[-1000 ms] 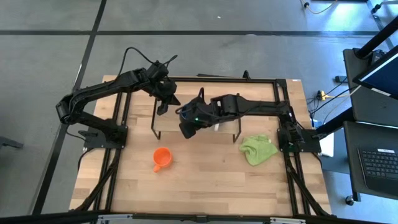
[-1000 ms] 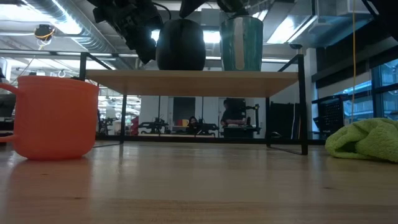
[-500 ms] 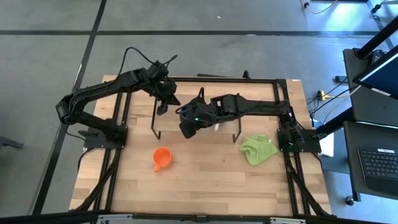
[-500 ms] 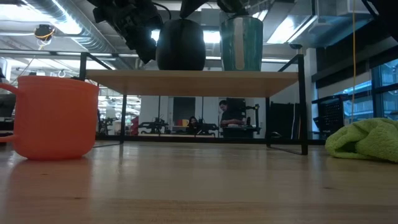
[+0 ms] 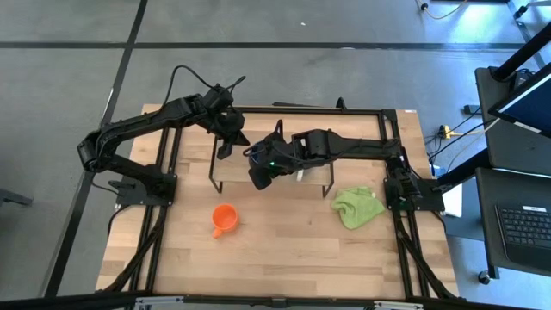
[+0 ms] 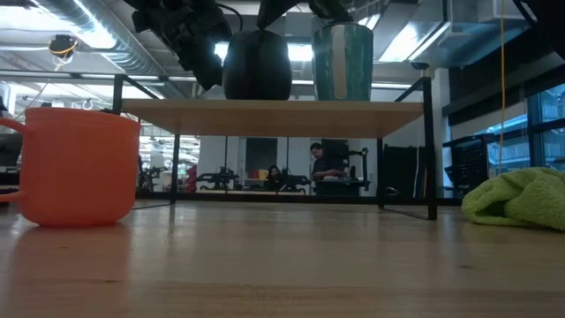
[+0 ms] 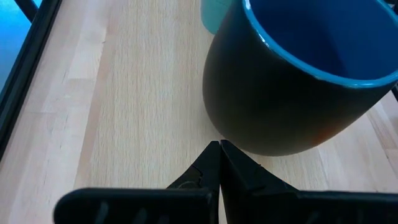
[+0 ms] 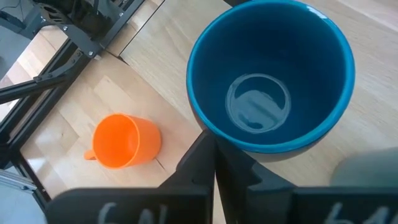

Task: Stack small to large cups/mugs on shelf
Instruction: Put the black and blue mug on the shelf, then put the orange mug on the shelf

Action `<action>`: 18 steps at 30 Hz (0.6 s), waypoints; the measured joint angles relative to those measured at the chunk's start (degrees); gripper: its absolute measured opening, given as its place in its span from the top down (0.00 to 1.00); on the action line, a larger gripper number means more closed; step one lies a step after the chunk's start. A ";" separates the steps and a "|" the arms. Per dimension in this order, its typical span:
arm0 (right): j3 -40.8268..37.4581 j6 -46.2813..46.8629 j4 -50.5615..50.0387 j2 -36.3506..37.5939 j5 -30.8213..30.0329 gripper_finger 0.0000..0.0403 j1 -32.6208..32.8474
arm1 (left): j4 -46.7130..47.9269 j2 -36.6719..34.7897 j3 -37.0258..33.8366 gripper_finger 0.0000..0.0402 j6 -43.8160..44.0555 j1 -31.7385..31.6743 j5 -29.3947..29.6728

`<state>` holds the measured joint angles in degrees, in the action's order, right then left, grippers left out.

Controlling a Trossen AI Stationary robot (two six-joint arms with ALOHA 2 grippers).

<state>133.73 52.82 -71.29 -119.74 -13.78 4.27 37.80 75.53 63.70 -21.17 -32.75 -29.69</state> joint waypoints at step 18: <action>1.29 -7.13 7.51 0.07 2.82 0.96 -0.07 | 1.88 -0.52 0.02 1.00 -0.44 -1.06 -3.94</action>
<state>135.02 45.69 -63.78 -119.67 -10.96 4.21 39.68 75.00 63.72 -21.61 -33.82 -33.63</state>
